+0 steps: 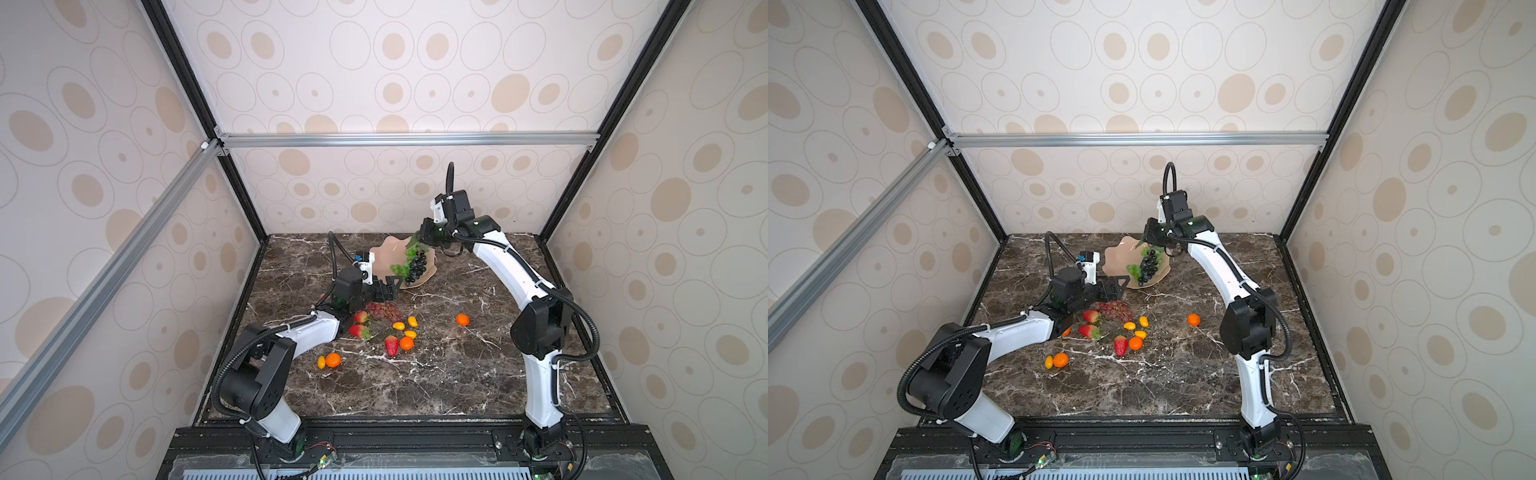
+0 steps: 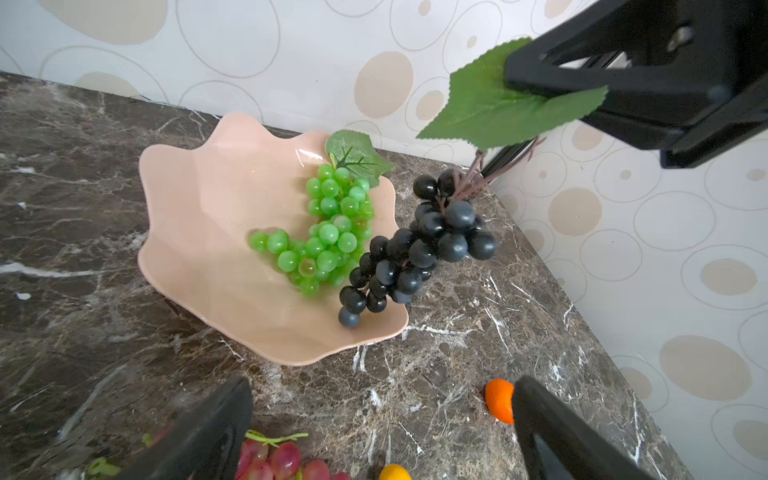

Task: Place and organize the fake fruits in the fruit bowl
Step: 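Carry the black grapes over the pink bowl beside the green grapes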

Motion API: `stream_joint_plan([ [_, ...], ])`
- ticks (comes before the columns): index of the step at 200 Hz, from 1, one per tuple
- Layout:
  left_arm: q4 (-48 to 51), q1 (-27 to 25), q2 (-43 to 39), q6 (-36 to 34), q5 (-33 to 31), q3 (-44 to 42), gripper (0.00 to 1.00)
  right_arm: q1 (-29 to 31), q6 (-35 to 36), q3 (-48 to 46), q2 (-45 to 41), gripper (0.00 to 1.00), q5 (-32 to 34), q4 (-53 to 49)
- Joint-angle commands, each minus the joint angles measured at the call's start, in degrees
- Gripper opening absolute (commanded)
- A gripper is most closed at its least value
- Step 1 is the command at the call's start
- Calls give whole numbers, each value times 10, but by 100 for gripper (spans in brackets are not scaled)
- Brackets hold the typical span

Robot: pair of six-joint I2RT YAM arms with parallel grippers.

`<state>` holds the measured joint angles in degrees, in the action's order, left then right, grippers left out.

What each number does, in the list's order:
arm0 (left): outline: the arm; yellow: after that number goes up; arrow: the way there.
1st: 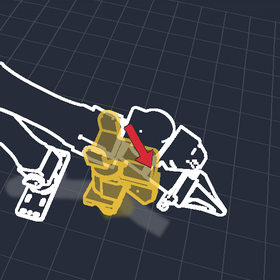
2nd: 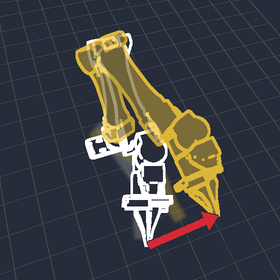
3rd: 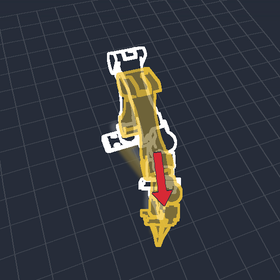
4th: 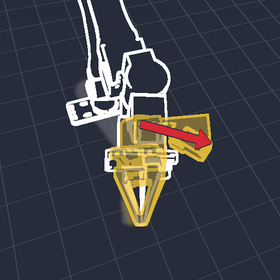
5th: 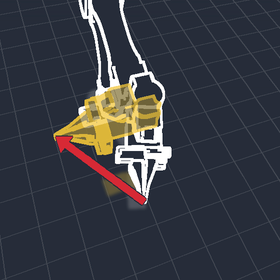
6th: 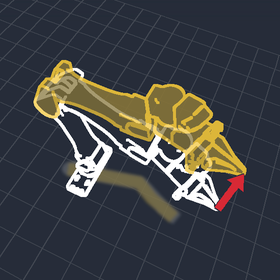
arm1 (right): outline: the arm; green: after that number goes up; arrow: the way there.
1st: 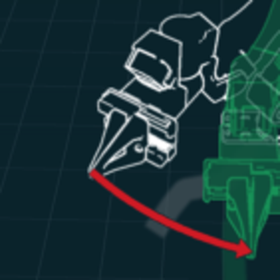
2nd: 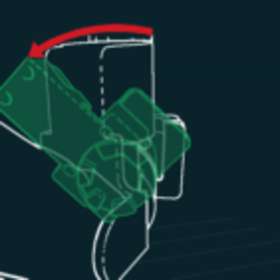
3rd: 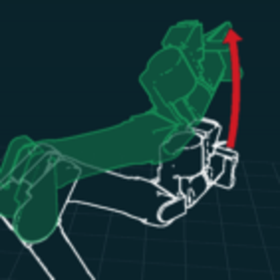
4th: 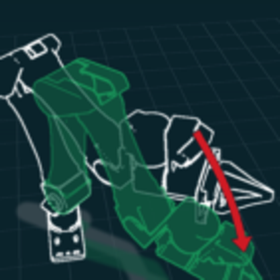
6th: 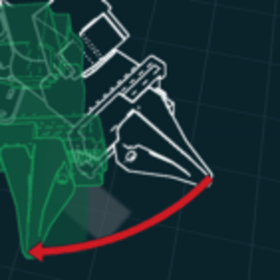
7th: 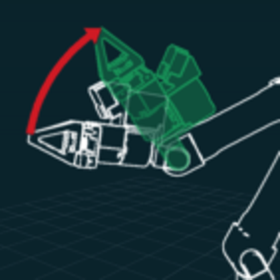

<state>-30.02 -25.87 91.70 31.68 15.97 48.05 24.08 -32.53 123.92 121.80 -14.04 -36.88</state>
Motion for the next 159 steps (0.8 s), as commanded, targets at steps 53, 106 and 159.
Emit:
stream_joint_plan([
  [53,41,-2,39,-25,17,63,98,-24,0,20,70,0,30,1],
  [106,131,-29,53,-57,-12,122,98,-42,-1,124,154,0,-2,-24],
  [159,112,-31,26,-45,-10,94,98,-49,3,172,199,0,-43,-3],
])
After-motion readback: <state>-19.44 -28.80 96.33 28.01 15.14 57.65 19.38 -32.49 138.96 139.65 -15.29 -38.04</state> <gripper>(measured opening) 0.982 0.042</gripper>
